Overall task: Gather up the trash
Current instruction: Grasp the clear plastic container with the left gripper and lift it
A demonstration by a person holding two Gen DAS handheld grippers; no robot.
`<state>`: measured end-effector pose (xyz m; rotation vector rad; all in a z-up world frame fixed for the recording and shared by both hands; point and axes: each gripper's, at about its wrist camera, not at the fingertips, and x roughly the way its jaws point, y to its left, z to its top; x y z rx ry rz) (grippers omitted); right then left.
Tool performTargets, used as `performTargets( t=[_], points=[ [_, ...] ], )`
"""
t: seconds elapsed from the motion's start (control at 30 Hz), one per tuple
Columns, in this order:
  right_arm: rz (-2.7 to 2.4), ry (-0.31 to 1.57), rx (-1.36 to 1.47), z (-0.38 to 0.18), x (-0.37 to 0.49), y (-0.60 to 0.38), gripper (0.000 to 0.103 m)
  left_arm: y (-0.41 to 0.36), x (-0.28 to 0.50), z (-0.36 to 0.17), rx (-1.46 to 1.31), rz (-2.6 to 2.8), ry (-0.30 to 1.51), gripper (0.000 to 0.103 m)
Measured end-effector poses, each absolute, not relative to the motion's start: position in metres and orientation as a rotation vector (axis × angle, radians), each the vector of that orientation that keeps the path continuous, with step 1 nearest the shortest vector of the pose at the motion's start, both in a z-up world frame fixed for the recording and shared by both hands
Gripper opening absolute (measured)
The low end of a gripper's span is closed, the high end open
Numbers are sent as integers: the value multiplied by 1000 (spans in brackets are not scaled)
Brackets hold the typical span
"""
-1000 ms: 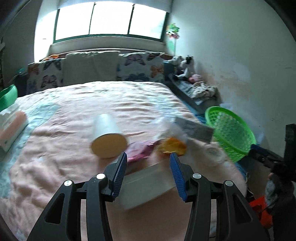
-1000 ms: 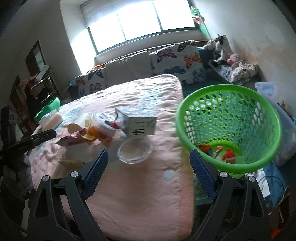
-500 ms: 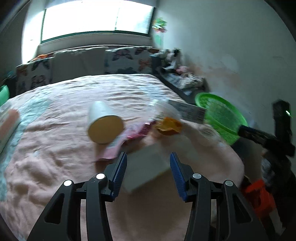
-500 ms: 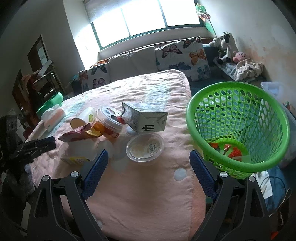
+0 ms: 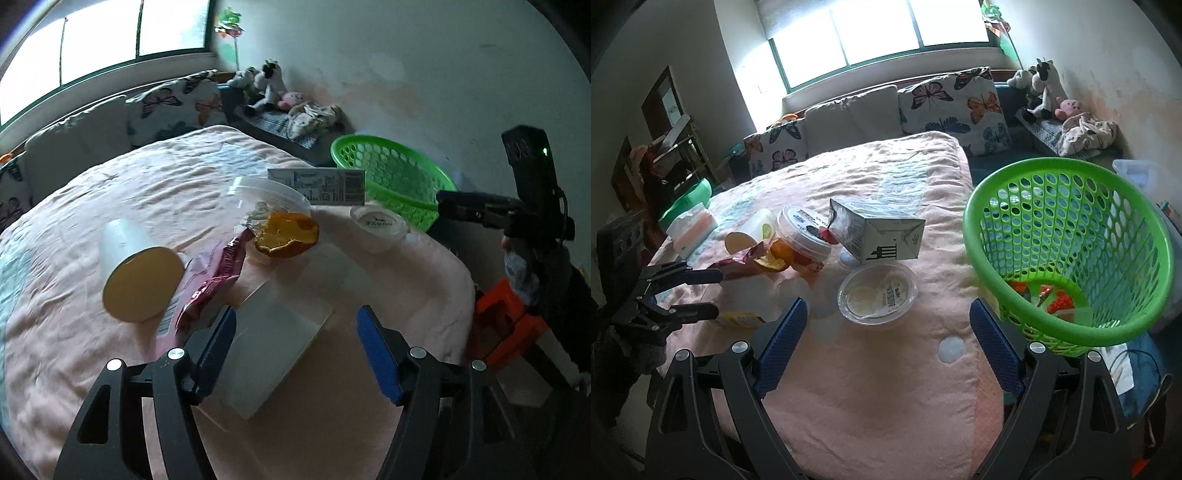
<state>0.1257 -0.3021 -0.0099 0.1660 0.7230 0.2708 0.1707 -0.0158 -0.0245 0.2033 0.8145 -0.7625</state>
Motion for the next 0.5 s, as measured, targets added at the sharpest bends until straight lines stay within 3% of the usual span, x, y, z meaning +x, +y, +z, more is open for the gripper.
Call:
performTargets(
  t=[0.5],
  points=[
    [258, 745, 150, -12, 138, -300, 89, -18, 185, -36, 363, -828, 841, 71]
  ],
)
